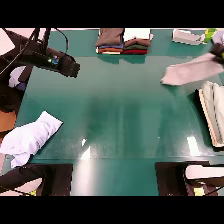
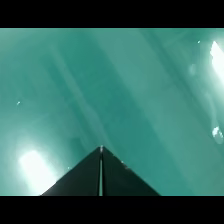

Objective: Fold the shirts.

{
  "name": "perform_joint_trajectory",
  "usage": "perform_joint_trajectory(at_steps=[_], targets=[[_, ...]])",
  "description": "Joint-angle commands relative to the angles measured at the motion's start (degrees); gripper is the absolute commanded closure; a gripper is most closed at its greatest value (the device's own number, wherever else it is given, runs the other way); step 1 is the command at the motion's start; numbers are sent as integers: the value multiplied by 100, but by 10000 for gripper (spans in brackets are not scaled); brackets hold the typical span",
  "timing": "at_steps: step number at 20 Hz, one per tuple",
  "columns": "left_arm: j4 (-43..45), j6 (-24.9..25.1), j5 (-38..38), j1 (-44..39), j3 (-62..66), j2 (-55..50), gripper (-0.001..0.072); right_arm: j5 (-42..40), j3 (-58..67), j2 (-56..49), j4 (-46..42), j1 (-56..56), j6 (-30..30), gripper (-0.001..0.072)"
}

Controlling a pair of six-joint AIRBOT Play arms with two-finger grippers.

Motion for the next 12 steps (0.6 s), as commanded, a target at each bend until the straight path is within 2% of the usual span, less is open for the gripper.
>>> perform_joint_trajectory(at_steps=[1,8,12], targets=[[-74,-247,2,-31,-2,-2,685,-83,57,-44,546,-1043,-177,696],[-146,-249,2,-31,-2,-2,685,-640,59,179,1681,-1812,-247,697],[-153,-247,7,-31,-2,-2,685,-892,59,680,1679,-1856,-348,697]])
